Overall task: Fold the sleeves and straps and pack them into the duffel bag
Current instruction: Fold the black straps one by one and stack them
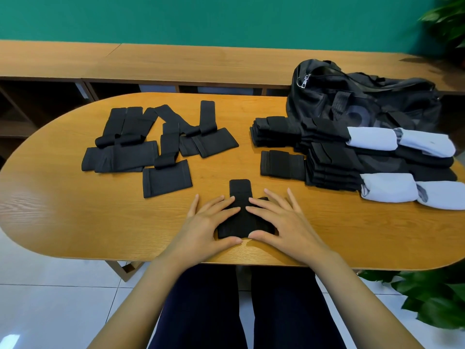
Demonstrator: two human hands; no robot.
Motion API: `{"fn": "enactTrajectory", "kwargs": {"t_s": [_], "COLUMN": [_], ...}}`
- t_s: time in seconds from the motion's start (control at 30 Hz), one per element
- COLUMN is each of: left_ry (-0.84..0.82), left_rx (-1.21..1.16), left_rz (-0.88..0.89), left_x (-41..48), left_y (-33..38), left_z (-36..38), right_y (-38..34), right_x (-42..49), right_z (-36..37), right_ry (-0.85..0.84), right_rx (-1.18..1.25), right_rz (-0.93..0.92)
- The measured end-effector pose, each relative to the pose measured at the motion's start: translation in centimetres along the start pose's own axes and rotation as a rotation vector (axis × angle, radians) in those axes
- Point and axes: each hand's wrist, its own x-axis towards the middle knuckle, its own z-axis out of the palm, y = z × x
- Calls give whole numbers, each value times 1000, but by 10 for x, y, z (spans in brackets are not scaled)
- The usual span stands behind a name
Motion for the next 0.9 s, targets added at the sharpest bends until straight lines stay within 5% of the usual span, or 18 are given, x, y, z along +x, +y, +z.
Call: {"fn": "enactTrajectory", "kwargs": {"t_s": [0.47, 0.9], "left_ry": [49, 430], "left_rx": [26, -78], "left_rz": [-65, -112], "left_x": [1, 14], "left_y": [18, 26], "left_z": [-3, -7], "right_y": [2, 0], "right_x": [-2, 16], "right_z": [3, -9], "right_ry": [198, 340], "right_rx": [38, 237], "right_rz": [-64, 64]}}
